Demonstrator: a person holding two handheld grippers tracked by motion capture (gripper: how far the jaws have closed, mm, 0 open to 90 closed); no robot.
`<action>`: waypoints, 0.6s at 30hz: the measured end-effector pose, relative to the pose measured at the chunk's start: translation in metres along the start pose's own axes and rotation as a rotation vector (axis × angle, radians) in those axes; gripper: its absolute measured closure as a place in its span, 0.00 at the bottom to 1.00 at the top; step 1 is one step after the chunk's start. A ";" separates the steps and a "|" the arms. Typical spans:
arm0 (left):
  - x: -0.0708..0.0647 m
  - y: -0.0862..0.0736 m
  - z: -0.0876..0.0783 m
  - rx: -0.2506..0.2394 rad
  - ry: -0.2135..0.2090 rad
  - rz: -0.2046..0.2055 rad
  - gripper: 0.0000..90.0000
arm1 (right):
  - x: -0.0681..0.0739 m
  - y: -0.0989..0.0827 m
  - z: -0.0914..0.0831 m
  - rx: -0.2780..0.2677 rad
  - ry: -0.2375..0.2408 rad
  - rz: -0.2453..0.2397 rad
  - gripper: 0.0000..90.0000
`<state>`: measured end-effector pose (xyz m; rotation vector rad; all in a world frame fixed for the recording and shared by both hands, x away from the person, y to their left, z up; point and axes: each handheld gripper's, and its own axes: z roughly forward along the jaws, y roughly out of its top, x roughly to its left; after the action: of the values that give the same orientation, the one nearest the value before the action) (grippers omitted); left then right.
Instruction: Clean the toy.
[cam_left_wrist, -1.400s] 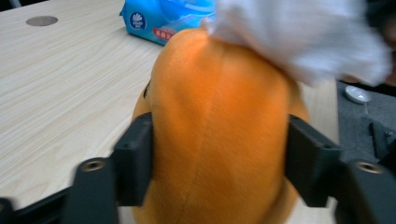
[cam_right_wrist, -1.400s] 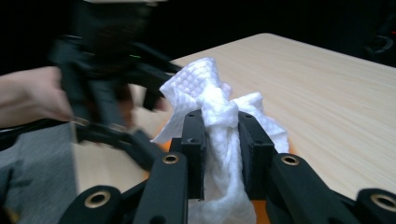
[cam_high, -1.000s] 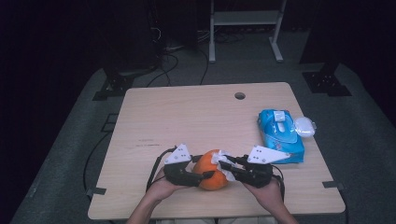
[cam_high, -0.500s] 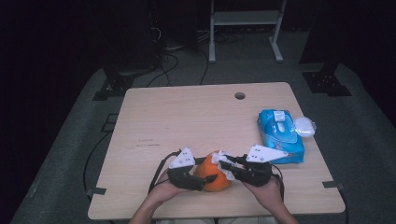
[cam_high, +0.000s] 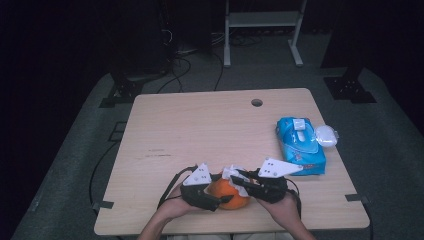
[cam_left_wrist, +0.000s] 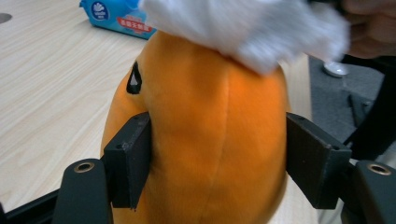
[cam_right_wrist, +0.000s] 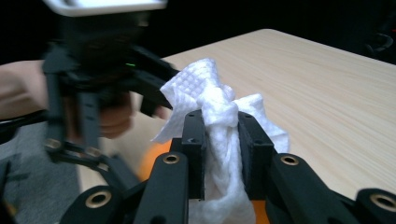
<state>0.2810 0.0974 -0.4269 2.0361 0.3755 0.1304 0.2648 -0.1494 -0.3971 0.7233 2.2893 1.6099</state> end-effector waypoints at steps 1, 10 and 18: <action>0.001 0.000 0.000 -0.001 0.000 -0.001 0.32 | -0.004 -0.001 -0.003 0.001 -0.032 0.003 0.83; -0.002 0.000 0.001 0.024 -0.010 0.041 0.33 | -0.010 -0.002 -0.004 0.003 -0.017 0.044 0.83; -0.014 0.003 0.009 0.048 -0.012 0.126 0.33 | -0.006 0.003 -0.002 0.017 0.000 0.052 0.83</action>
<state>0.2703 0.0838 -0.4274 2.1068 0.2442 0.1880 0.2696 -0.1535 -0.3936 0.7936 2.3050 1.6141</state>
